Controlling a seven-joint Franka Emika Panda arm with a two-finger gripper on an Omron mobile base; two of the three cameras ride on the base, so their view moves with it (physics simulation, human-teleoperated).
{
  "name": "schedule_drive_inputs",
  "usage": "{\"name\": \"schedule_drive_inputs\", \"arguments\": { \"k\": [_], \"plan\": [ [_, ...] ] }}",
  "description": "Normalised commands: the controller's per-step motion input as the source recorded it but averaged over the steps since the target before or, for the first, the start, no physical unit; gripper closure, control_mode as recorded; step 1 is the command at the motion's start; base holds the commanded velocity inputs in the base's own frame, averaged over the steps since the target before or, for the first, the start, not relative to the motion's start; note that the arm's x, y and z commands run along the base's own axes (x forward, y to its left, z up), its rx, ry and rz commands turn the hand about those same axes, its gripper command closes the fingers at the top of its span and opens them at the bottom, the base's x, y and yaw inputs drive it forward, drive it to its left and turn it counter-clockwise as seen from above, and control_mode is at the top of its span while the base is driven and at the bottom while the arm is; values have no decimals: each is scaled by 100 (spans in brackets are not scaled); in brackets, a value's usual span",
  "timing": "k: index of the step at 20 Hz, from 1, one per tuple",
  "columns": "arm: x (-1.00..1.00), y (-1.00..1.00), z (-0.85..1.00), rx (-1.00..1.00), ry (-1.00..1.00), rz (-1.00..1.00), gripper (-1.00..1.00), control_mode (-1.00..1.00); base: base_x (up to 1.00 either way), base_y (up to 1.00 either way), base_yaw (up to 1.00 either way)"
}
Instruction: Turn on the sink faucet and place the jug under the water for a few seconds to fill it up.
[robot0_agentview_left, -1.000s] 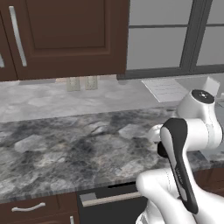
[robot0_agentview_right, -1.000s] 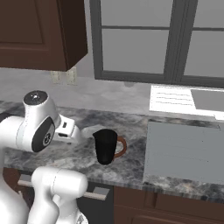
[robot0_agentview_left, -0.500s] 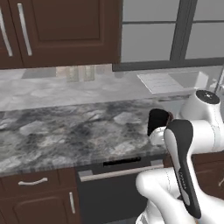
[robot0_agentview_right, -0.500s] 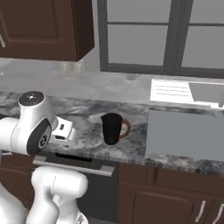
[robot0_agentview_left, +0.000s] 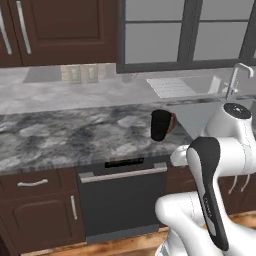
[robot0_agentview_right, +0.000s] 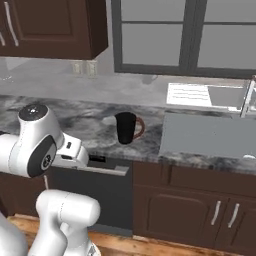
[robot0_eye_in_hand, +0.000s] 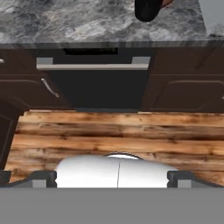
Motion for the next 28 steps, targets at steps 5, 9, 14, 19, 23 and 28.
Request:
{"name": "schedule_drive_inputs", "arguments": {
  "k": [5,9,14,19,23,28],
  "plan": [
    [0,0,0,0,0,0,-100,100,0,-95,0],
    [0,0,0,0,0,0,-100,100,0,-100,0],
    [0,0,0,0,0,0,-100,100,1,-100,0],
    [0,0,0,0,0,0,-100,100,4,-97,0],
    [0,0,0,0,0,0,-100,100,18,-85,0],
    [0,0,0,0,0,0,-100,100,31,-71,0]
  ]
}}
